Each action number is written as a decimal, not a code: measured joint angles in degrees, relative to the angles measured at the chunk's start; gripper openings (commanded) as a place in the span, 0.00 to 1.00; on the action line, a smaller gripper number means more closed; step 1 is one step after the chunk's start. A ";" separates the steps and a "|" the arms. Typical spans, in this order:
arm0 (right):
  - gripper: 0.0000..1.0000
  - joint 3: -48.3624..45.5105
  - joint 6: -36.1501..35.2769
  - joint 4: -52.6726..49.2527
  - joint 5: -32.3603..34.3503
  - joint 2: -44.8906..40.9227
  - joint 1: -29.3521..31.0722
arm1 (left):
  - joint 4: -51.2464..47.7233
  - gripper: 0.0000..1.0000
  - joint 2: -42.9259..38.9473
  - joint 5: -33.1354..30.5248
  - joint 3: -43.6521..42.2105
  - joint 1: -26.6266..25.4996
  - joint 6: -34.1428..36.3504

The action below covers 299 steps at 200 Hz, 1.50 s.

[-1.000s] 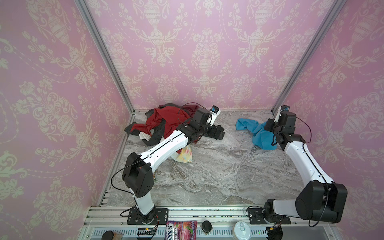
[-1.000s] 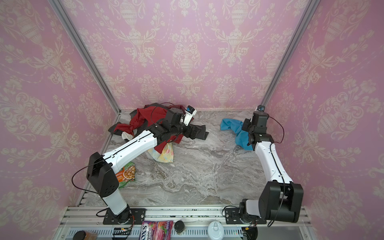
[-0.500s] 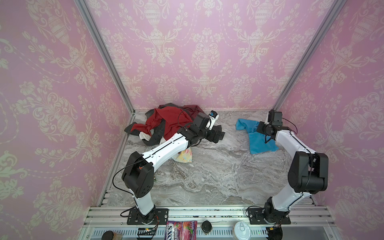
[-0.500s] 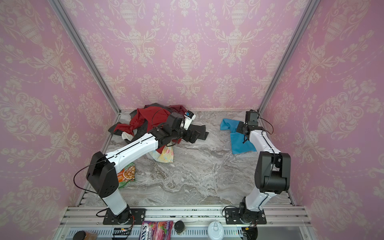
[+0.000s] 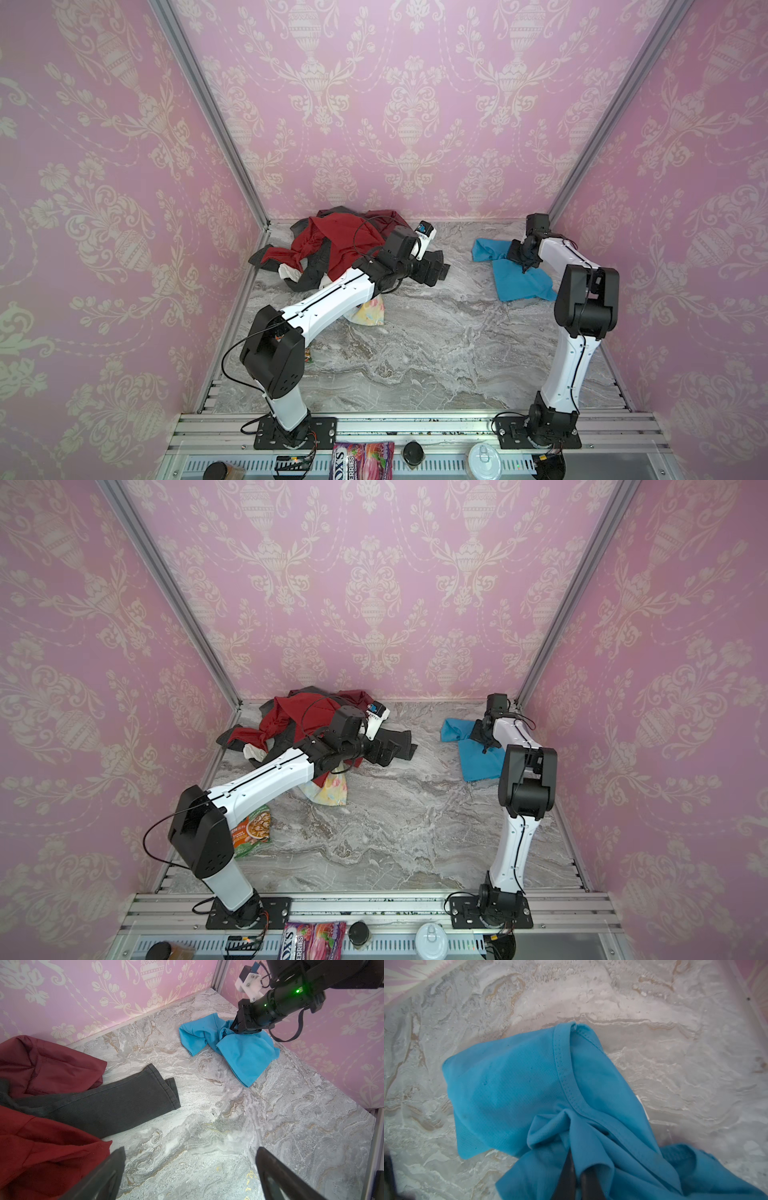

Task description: Pick out a specific cloth from the pile

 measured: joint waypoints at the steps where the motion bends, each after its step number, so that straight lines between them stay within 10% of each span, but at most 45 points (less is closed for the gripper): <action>1: 0.14 0.07 0.11 -0.04 -0.04 0.09 0.00 | 0.00 0.99 0.00 0.02 0.00 0.00 0.00; 214: 0.42 13.11 11.02 -1.29 -1.70 10.23 -6.38 | -0.57 0.99 -0.50 -1.51 -0.04 1.16 0.00; 299: 0.85 -1.05 8.52 10.78 -1.79 -0.11 -6.62 | -1.53 0.99 -5.33 -1.97 -2.16 2.78 -0.15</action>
